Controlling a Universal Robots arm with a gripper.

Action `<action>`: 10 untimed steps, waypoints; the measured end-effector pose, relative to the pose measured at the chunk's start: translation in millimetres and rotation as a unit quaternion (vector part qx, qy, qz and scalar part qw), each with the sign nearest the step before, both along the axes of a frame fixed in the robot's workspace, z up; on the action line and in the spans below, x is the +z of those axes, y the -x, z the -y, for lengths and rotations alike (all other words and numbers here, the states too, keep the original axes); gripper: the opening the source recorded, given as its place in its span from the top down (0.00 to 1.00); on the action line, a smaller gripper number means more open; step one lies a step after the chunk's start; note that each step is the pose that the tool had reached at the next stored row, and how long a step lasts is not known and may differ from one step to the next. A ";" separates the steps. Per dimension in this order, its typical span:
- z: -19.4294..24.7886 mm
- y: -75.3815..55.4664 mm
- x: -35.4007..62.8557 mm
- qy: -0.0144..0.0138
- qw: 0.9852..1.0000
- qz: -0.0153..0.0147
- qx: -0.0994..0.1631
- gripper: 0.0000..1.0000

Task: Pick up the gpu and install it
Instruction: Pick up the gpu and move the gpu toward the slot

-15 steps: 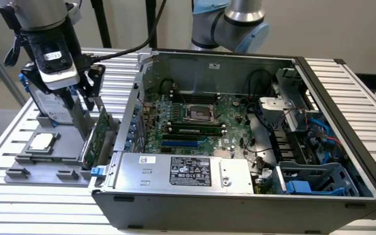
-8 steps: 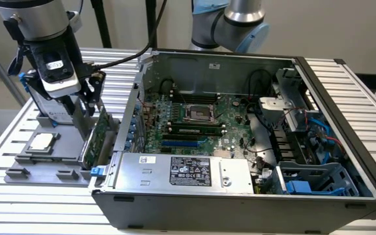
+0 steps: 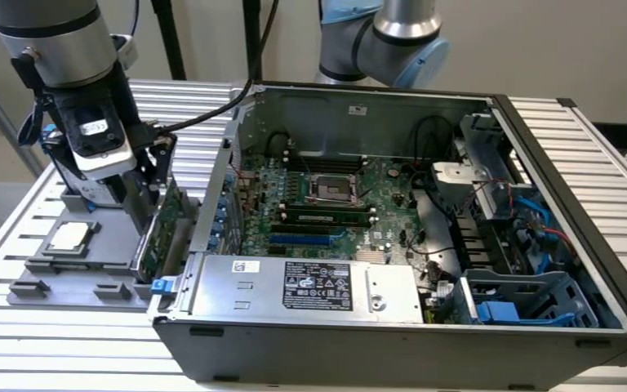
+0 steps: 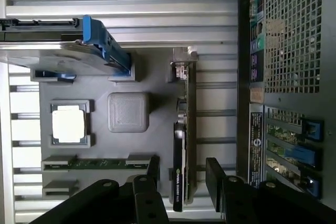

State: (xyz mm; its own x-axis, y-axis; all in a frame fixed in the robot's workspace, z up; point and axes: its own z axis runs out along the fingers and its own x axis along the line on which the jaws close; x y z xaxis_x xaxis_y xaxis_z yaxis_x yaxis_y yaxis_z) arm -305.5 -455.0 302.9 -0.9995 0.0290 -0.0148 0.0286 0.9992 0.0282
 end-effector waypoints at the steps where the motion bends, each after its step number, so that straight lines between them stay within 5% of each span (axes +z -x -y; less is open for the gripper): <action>1: 1.3 0.1 -1.8 0.000 1.000 0.000 0.000 0.52; 10: 4.3 0.3 -17.9 0.000 1.000 0.010 0.000 0.52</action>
